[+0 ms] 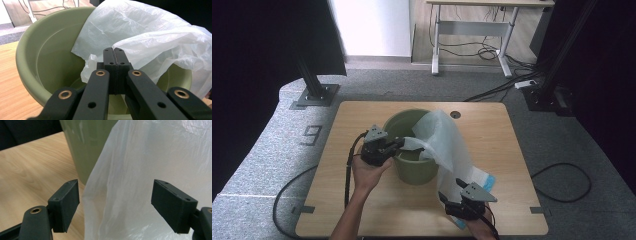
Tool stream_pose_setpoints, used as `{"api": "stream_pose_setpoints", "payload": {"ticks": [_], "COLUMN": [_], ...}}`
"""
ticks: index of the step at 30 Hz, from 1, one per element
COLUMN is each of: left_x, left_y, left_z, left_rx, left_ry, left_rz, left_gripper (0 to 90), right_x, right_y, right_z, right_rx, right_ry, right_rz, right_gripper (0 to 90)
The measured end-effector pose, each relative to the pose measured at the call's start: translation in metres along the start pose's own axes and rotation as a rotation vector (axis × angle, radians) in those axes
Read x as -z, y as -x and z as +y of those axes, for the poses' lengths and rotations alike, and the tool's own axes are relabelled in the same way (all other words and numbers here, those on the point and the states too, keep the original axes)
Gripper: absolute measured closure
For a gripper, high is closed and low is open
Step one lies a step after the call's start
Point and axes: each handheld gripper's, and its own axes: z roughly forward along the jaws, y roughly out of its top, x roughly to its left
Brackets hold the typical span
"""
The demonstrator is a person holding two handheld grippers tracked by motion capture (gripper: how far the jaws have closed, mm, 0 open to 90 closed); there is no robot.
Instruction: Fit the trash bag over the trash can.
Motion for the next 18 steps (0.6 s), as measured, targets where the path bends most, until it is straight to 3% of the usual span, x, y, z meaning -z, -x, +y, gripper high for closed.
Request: {"api": "stream_pose_setpoints", "payload": {"ticks": [4, 7, 10, 13, 15, 18], "left_x": [-0.001, -0.002, -0.002, 0.0, 0.001, 0.002], "left_y": [0.001, 0.001, 0.003, 0.003, 0.003, 0.001], "left_z": [0.0, 0.0, 0.0, 0.001, 0.001, 0.001], "left_rx": [0.003, 0.003, -0.006, -0.011, -0.011, -0.008], "left_ry": [-0.001, -0.003, -0.008, -0.007, -0.005, -0.002], "left_rz": [-0.005, -0.003, -0.002, -0.004, -0.003, 0.003], "left_gripper": [89.7, 89.6, 89.6, 89.7, 89.6, 89.6], "right_x": [-0.009, -0.017, -0.024, -0.024, -0.02, -0.009], "right_y": [-0.004, -0.008, -0.006, 0.001, 0.006, 0.018], "right_z": [0.006, 0.01, 0.008, 0.006, 0.008, 0.019], "right_rx": [0.009, 0.023, 0.054, 0.047, 0.06, 0.059], "right_ry": [-0.012, -0.019, -0.035, -0.042, -0.033, -0.008], "right_rz": [-0.027, -0.043, -0.046, -0.051, -0.066, -0.085], "right_gripper": [21.9, 27.9, 53.1, 73.2, 82.5, 88.4]}}
